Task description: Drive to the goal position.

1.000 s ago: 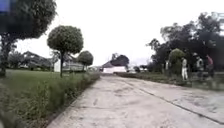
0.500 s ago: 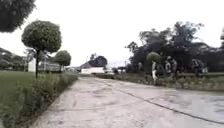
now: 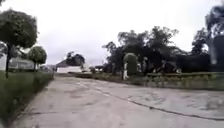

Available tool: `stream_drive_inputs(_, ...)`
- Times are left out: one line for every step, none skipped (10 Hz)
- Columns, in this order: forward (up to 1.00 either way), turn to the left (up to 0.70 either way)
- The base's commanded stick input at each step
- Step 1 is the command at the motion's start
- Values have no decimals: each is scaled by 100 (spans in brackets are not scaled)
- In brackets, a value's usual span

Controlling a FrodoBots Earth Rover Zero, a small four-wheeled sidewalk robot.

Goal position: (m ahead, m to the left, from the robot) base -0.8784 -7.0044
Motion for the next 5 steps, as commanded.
stream_drive_inputs(0, -50)
stream_drive_inputs(0, -50)
stream_drive_inputs(0, -50)
stream_drive_inputs(0, -50)
stream_drive_inputs(0, -50)
